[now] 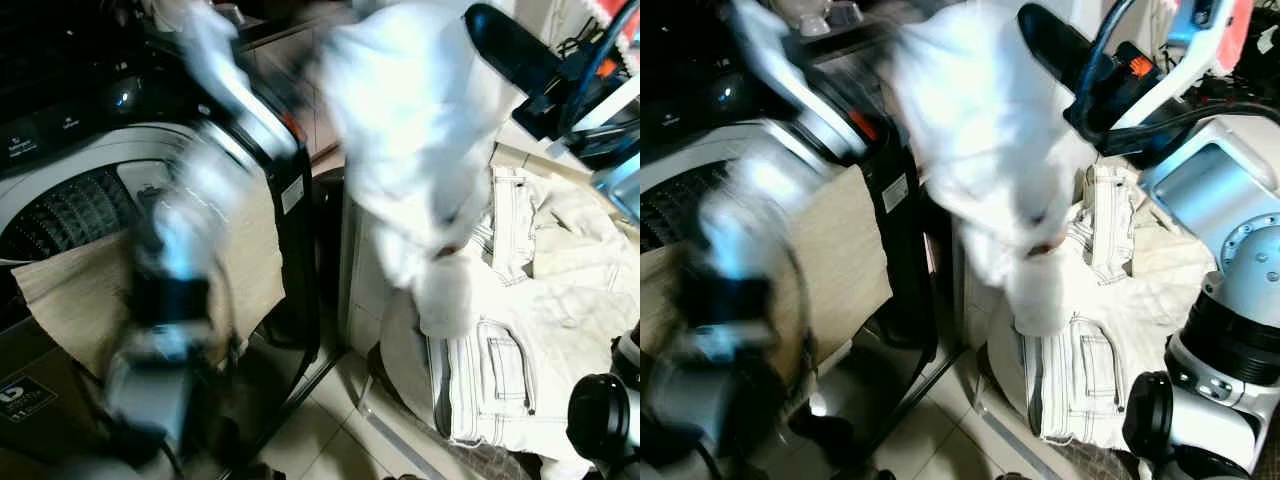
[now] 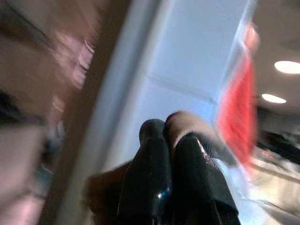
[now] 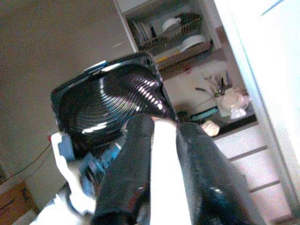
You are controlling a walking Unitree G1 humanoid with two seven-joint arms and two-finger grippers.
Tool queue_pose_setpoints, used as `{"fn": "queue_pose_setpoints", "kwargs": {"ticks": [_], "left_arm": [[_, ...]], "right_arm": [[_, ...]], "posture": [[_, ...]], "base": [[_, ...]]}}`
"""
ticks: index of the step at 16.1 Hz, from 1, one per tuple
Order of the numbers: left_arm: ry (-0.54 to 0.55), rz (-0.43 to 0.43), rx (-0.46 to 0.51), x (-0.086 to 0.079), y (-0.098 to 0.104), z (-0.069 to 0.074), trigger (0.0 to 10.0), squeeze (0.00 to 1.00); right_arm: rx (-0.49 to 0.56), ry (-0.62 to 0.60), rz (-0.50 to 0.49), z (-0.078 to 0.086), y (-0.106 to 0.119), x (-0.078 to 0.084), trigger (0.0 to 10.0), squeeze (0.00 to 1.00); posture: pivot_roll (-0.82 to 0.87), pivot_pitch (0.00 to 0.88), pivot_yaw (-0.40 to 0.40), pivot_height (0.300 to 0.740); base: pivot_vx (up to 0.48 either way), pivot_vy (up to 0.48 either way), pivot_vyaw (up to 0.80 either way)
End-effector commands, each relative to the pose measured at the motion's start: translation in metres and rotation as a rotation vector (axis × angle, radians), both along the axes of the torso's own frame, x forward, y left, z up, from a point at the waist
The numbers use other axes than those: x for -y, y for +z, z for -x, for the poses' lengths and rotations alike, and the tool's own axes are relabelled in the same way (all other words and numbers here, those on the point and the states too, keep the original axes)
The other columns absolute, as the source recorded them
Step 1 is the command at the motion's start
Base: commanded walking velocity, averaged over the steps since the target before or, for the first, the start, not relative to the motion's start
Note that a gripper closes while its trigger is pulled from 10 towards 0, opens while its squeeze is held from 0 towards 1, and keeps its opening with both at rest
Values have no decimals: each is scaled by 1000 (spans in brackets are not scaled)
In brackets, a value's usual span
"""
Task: Clothes washing
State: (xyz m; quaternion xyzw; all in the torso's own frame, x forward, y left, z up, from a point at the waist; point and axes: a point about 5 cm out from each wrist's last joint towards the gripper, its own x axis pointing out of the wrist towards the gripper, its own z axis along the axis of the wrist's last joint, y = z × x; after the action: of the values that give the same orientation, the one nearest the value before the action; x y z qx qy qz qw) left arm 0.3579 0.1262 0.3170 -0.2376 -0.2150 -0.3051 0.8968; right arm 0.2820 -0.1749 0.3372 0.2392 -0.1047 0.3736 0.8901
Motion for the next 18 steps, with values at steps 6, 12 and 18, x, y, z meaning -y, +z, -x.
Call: {"fn": "queue_pose_setpoints", "kwargs": {"ticks": [6,12,18], "left_arm": [[634,33,611,-105,160,32,0,0],[787,-684,152,-105,75,-38,1373,0],[594,-1016,-377,-122,-32,-53,10000,1000]], "right_arm": [[69,-23,-4,2,11,-2,10000,0],[66,-19,197,5,-14,-29,10000,0],[-28,176,614,29,-71,-63,10000,0]], "posture": [[-95,0,79,740],[-96,0,84,740],[-107,0,86,740]], "base": [[0,0,0],[0,0,0],[0,0,0]]}}
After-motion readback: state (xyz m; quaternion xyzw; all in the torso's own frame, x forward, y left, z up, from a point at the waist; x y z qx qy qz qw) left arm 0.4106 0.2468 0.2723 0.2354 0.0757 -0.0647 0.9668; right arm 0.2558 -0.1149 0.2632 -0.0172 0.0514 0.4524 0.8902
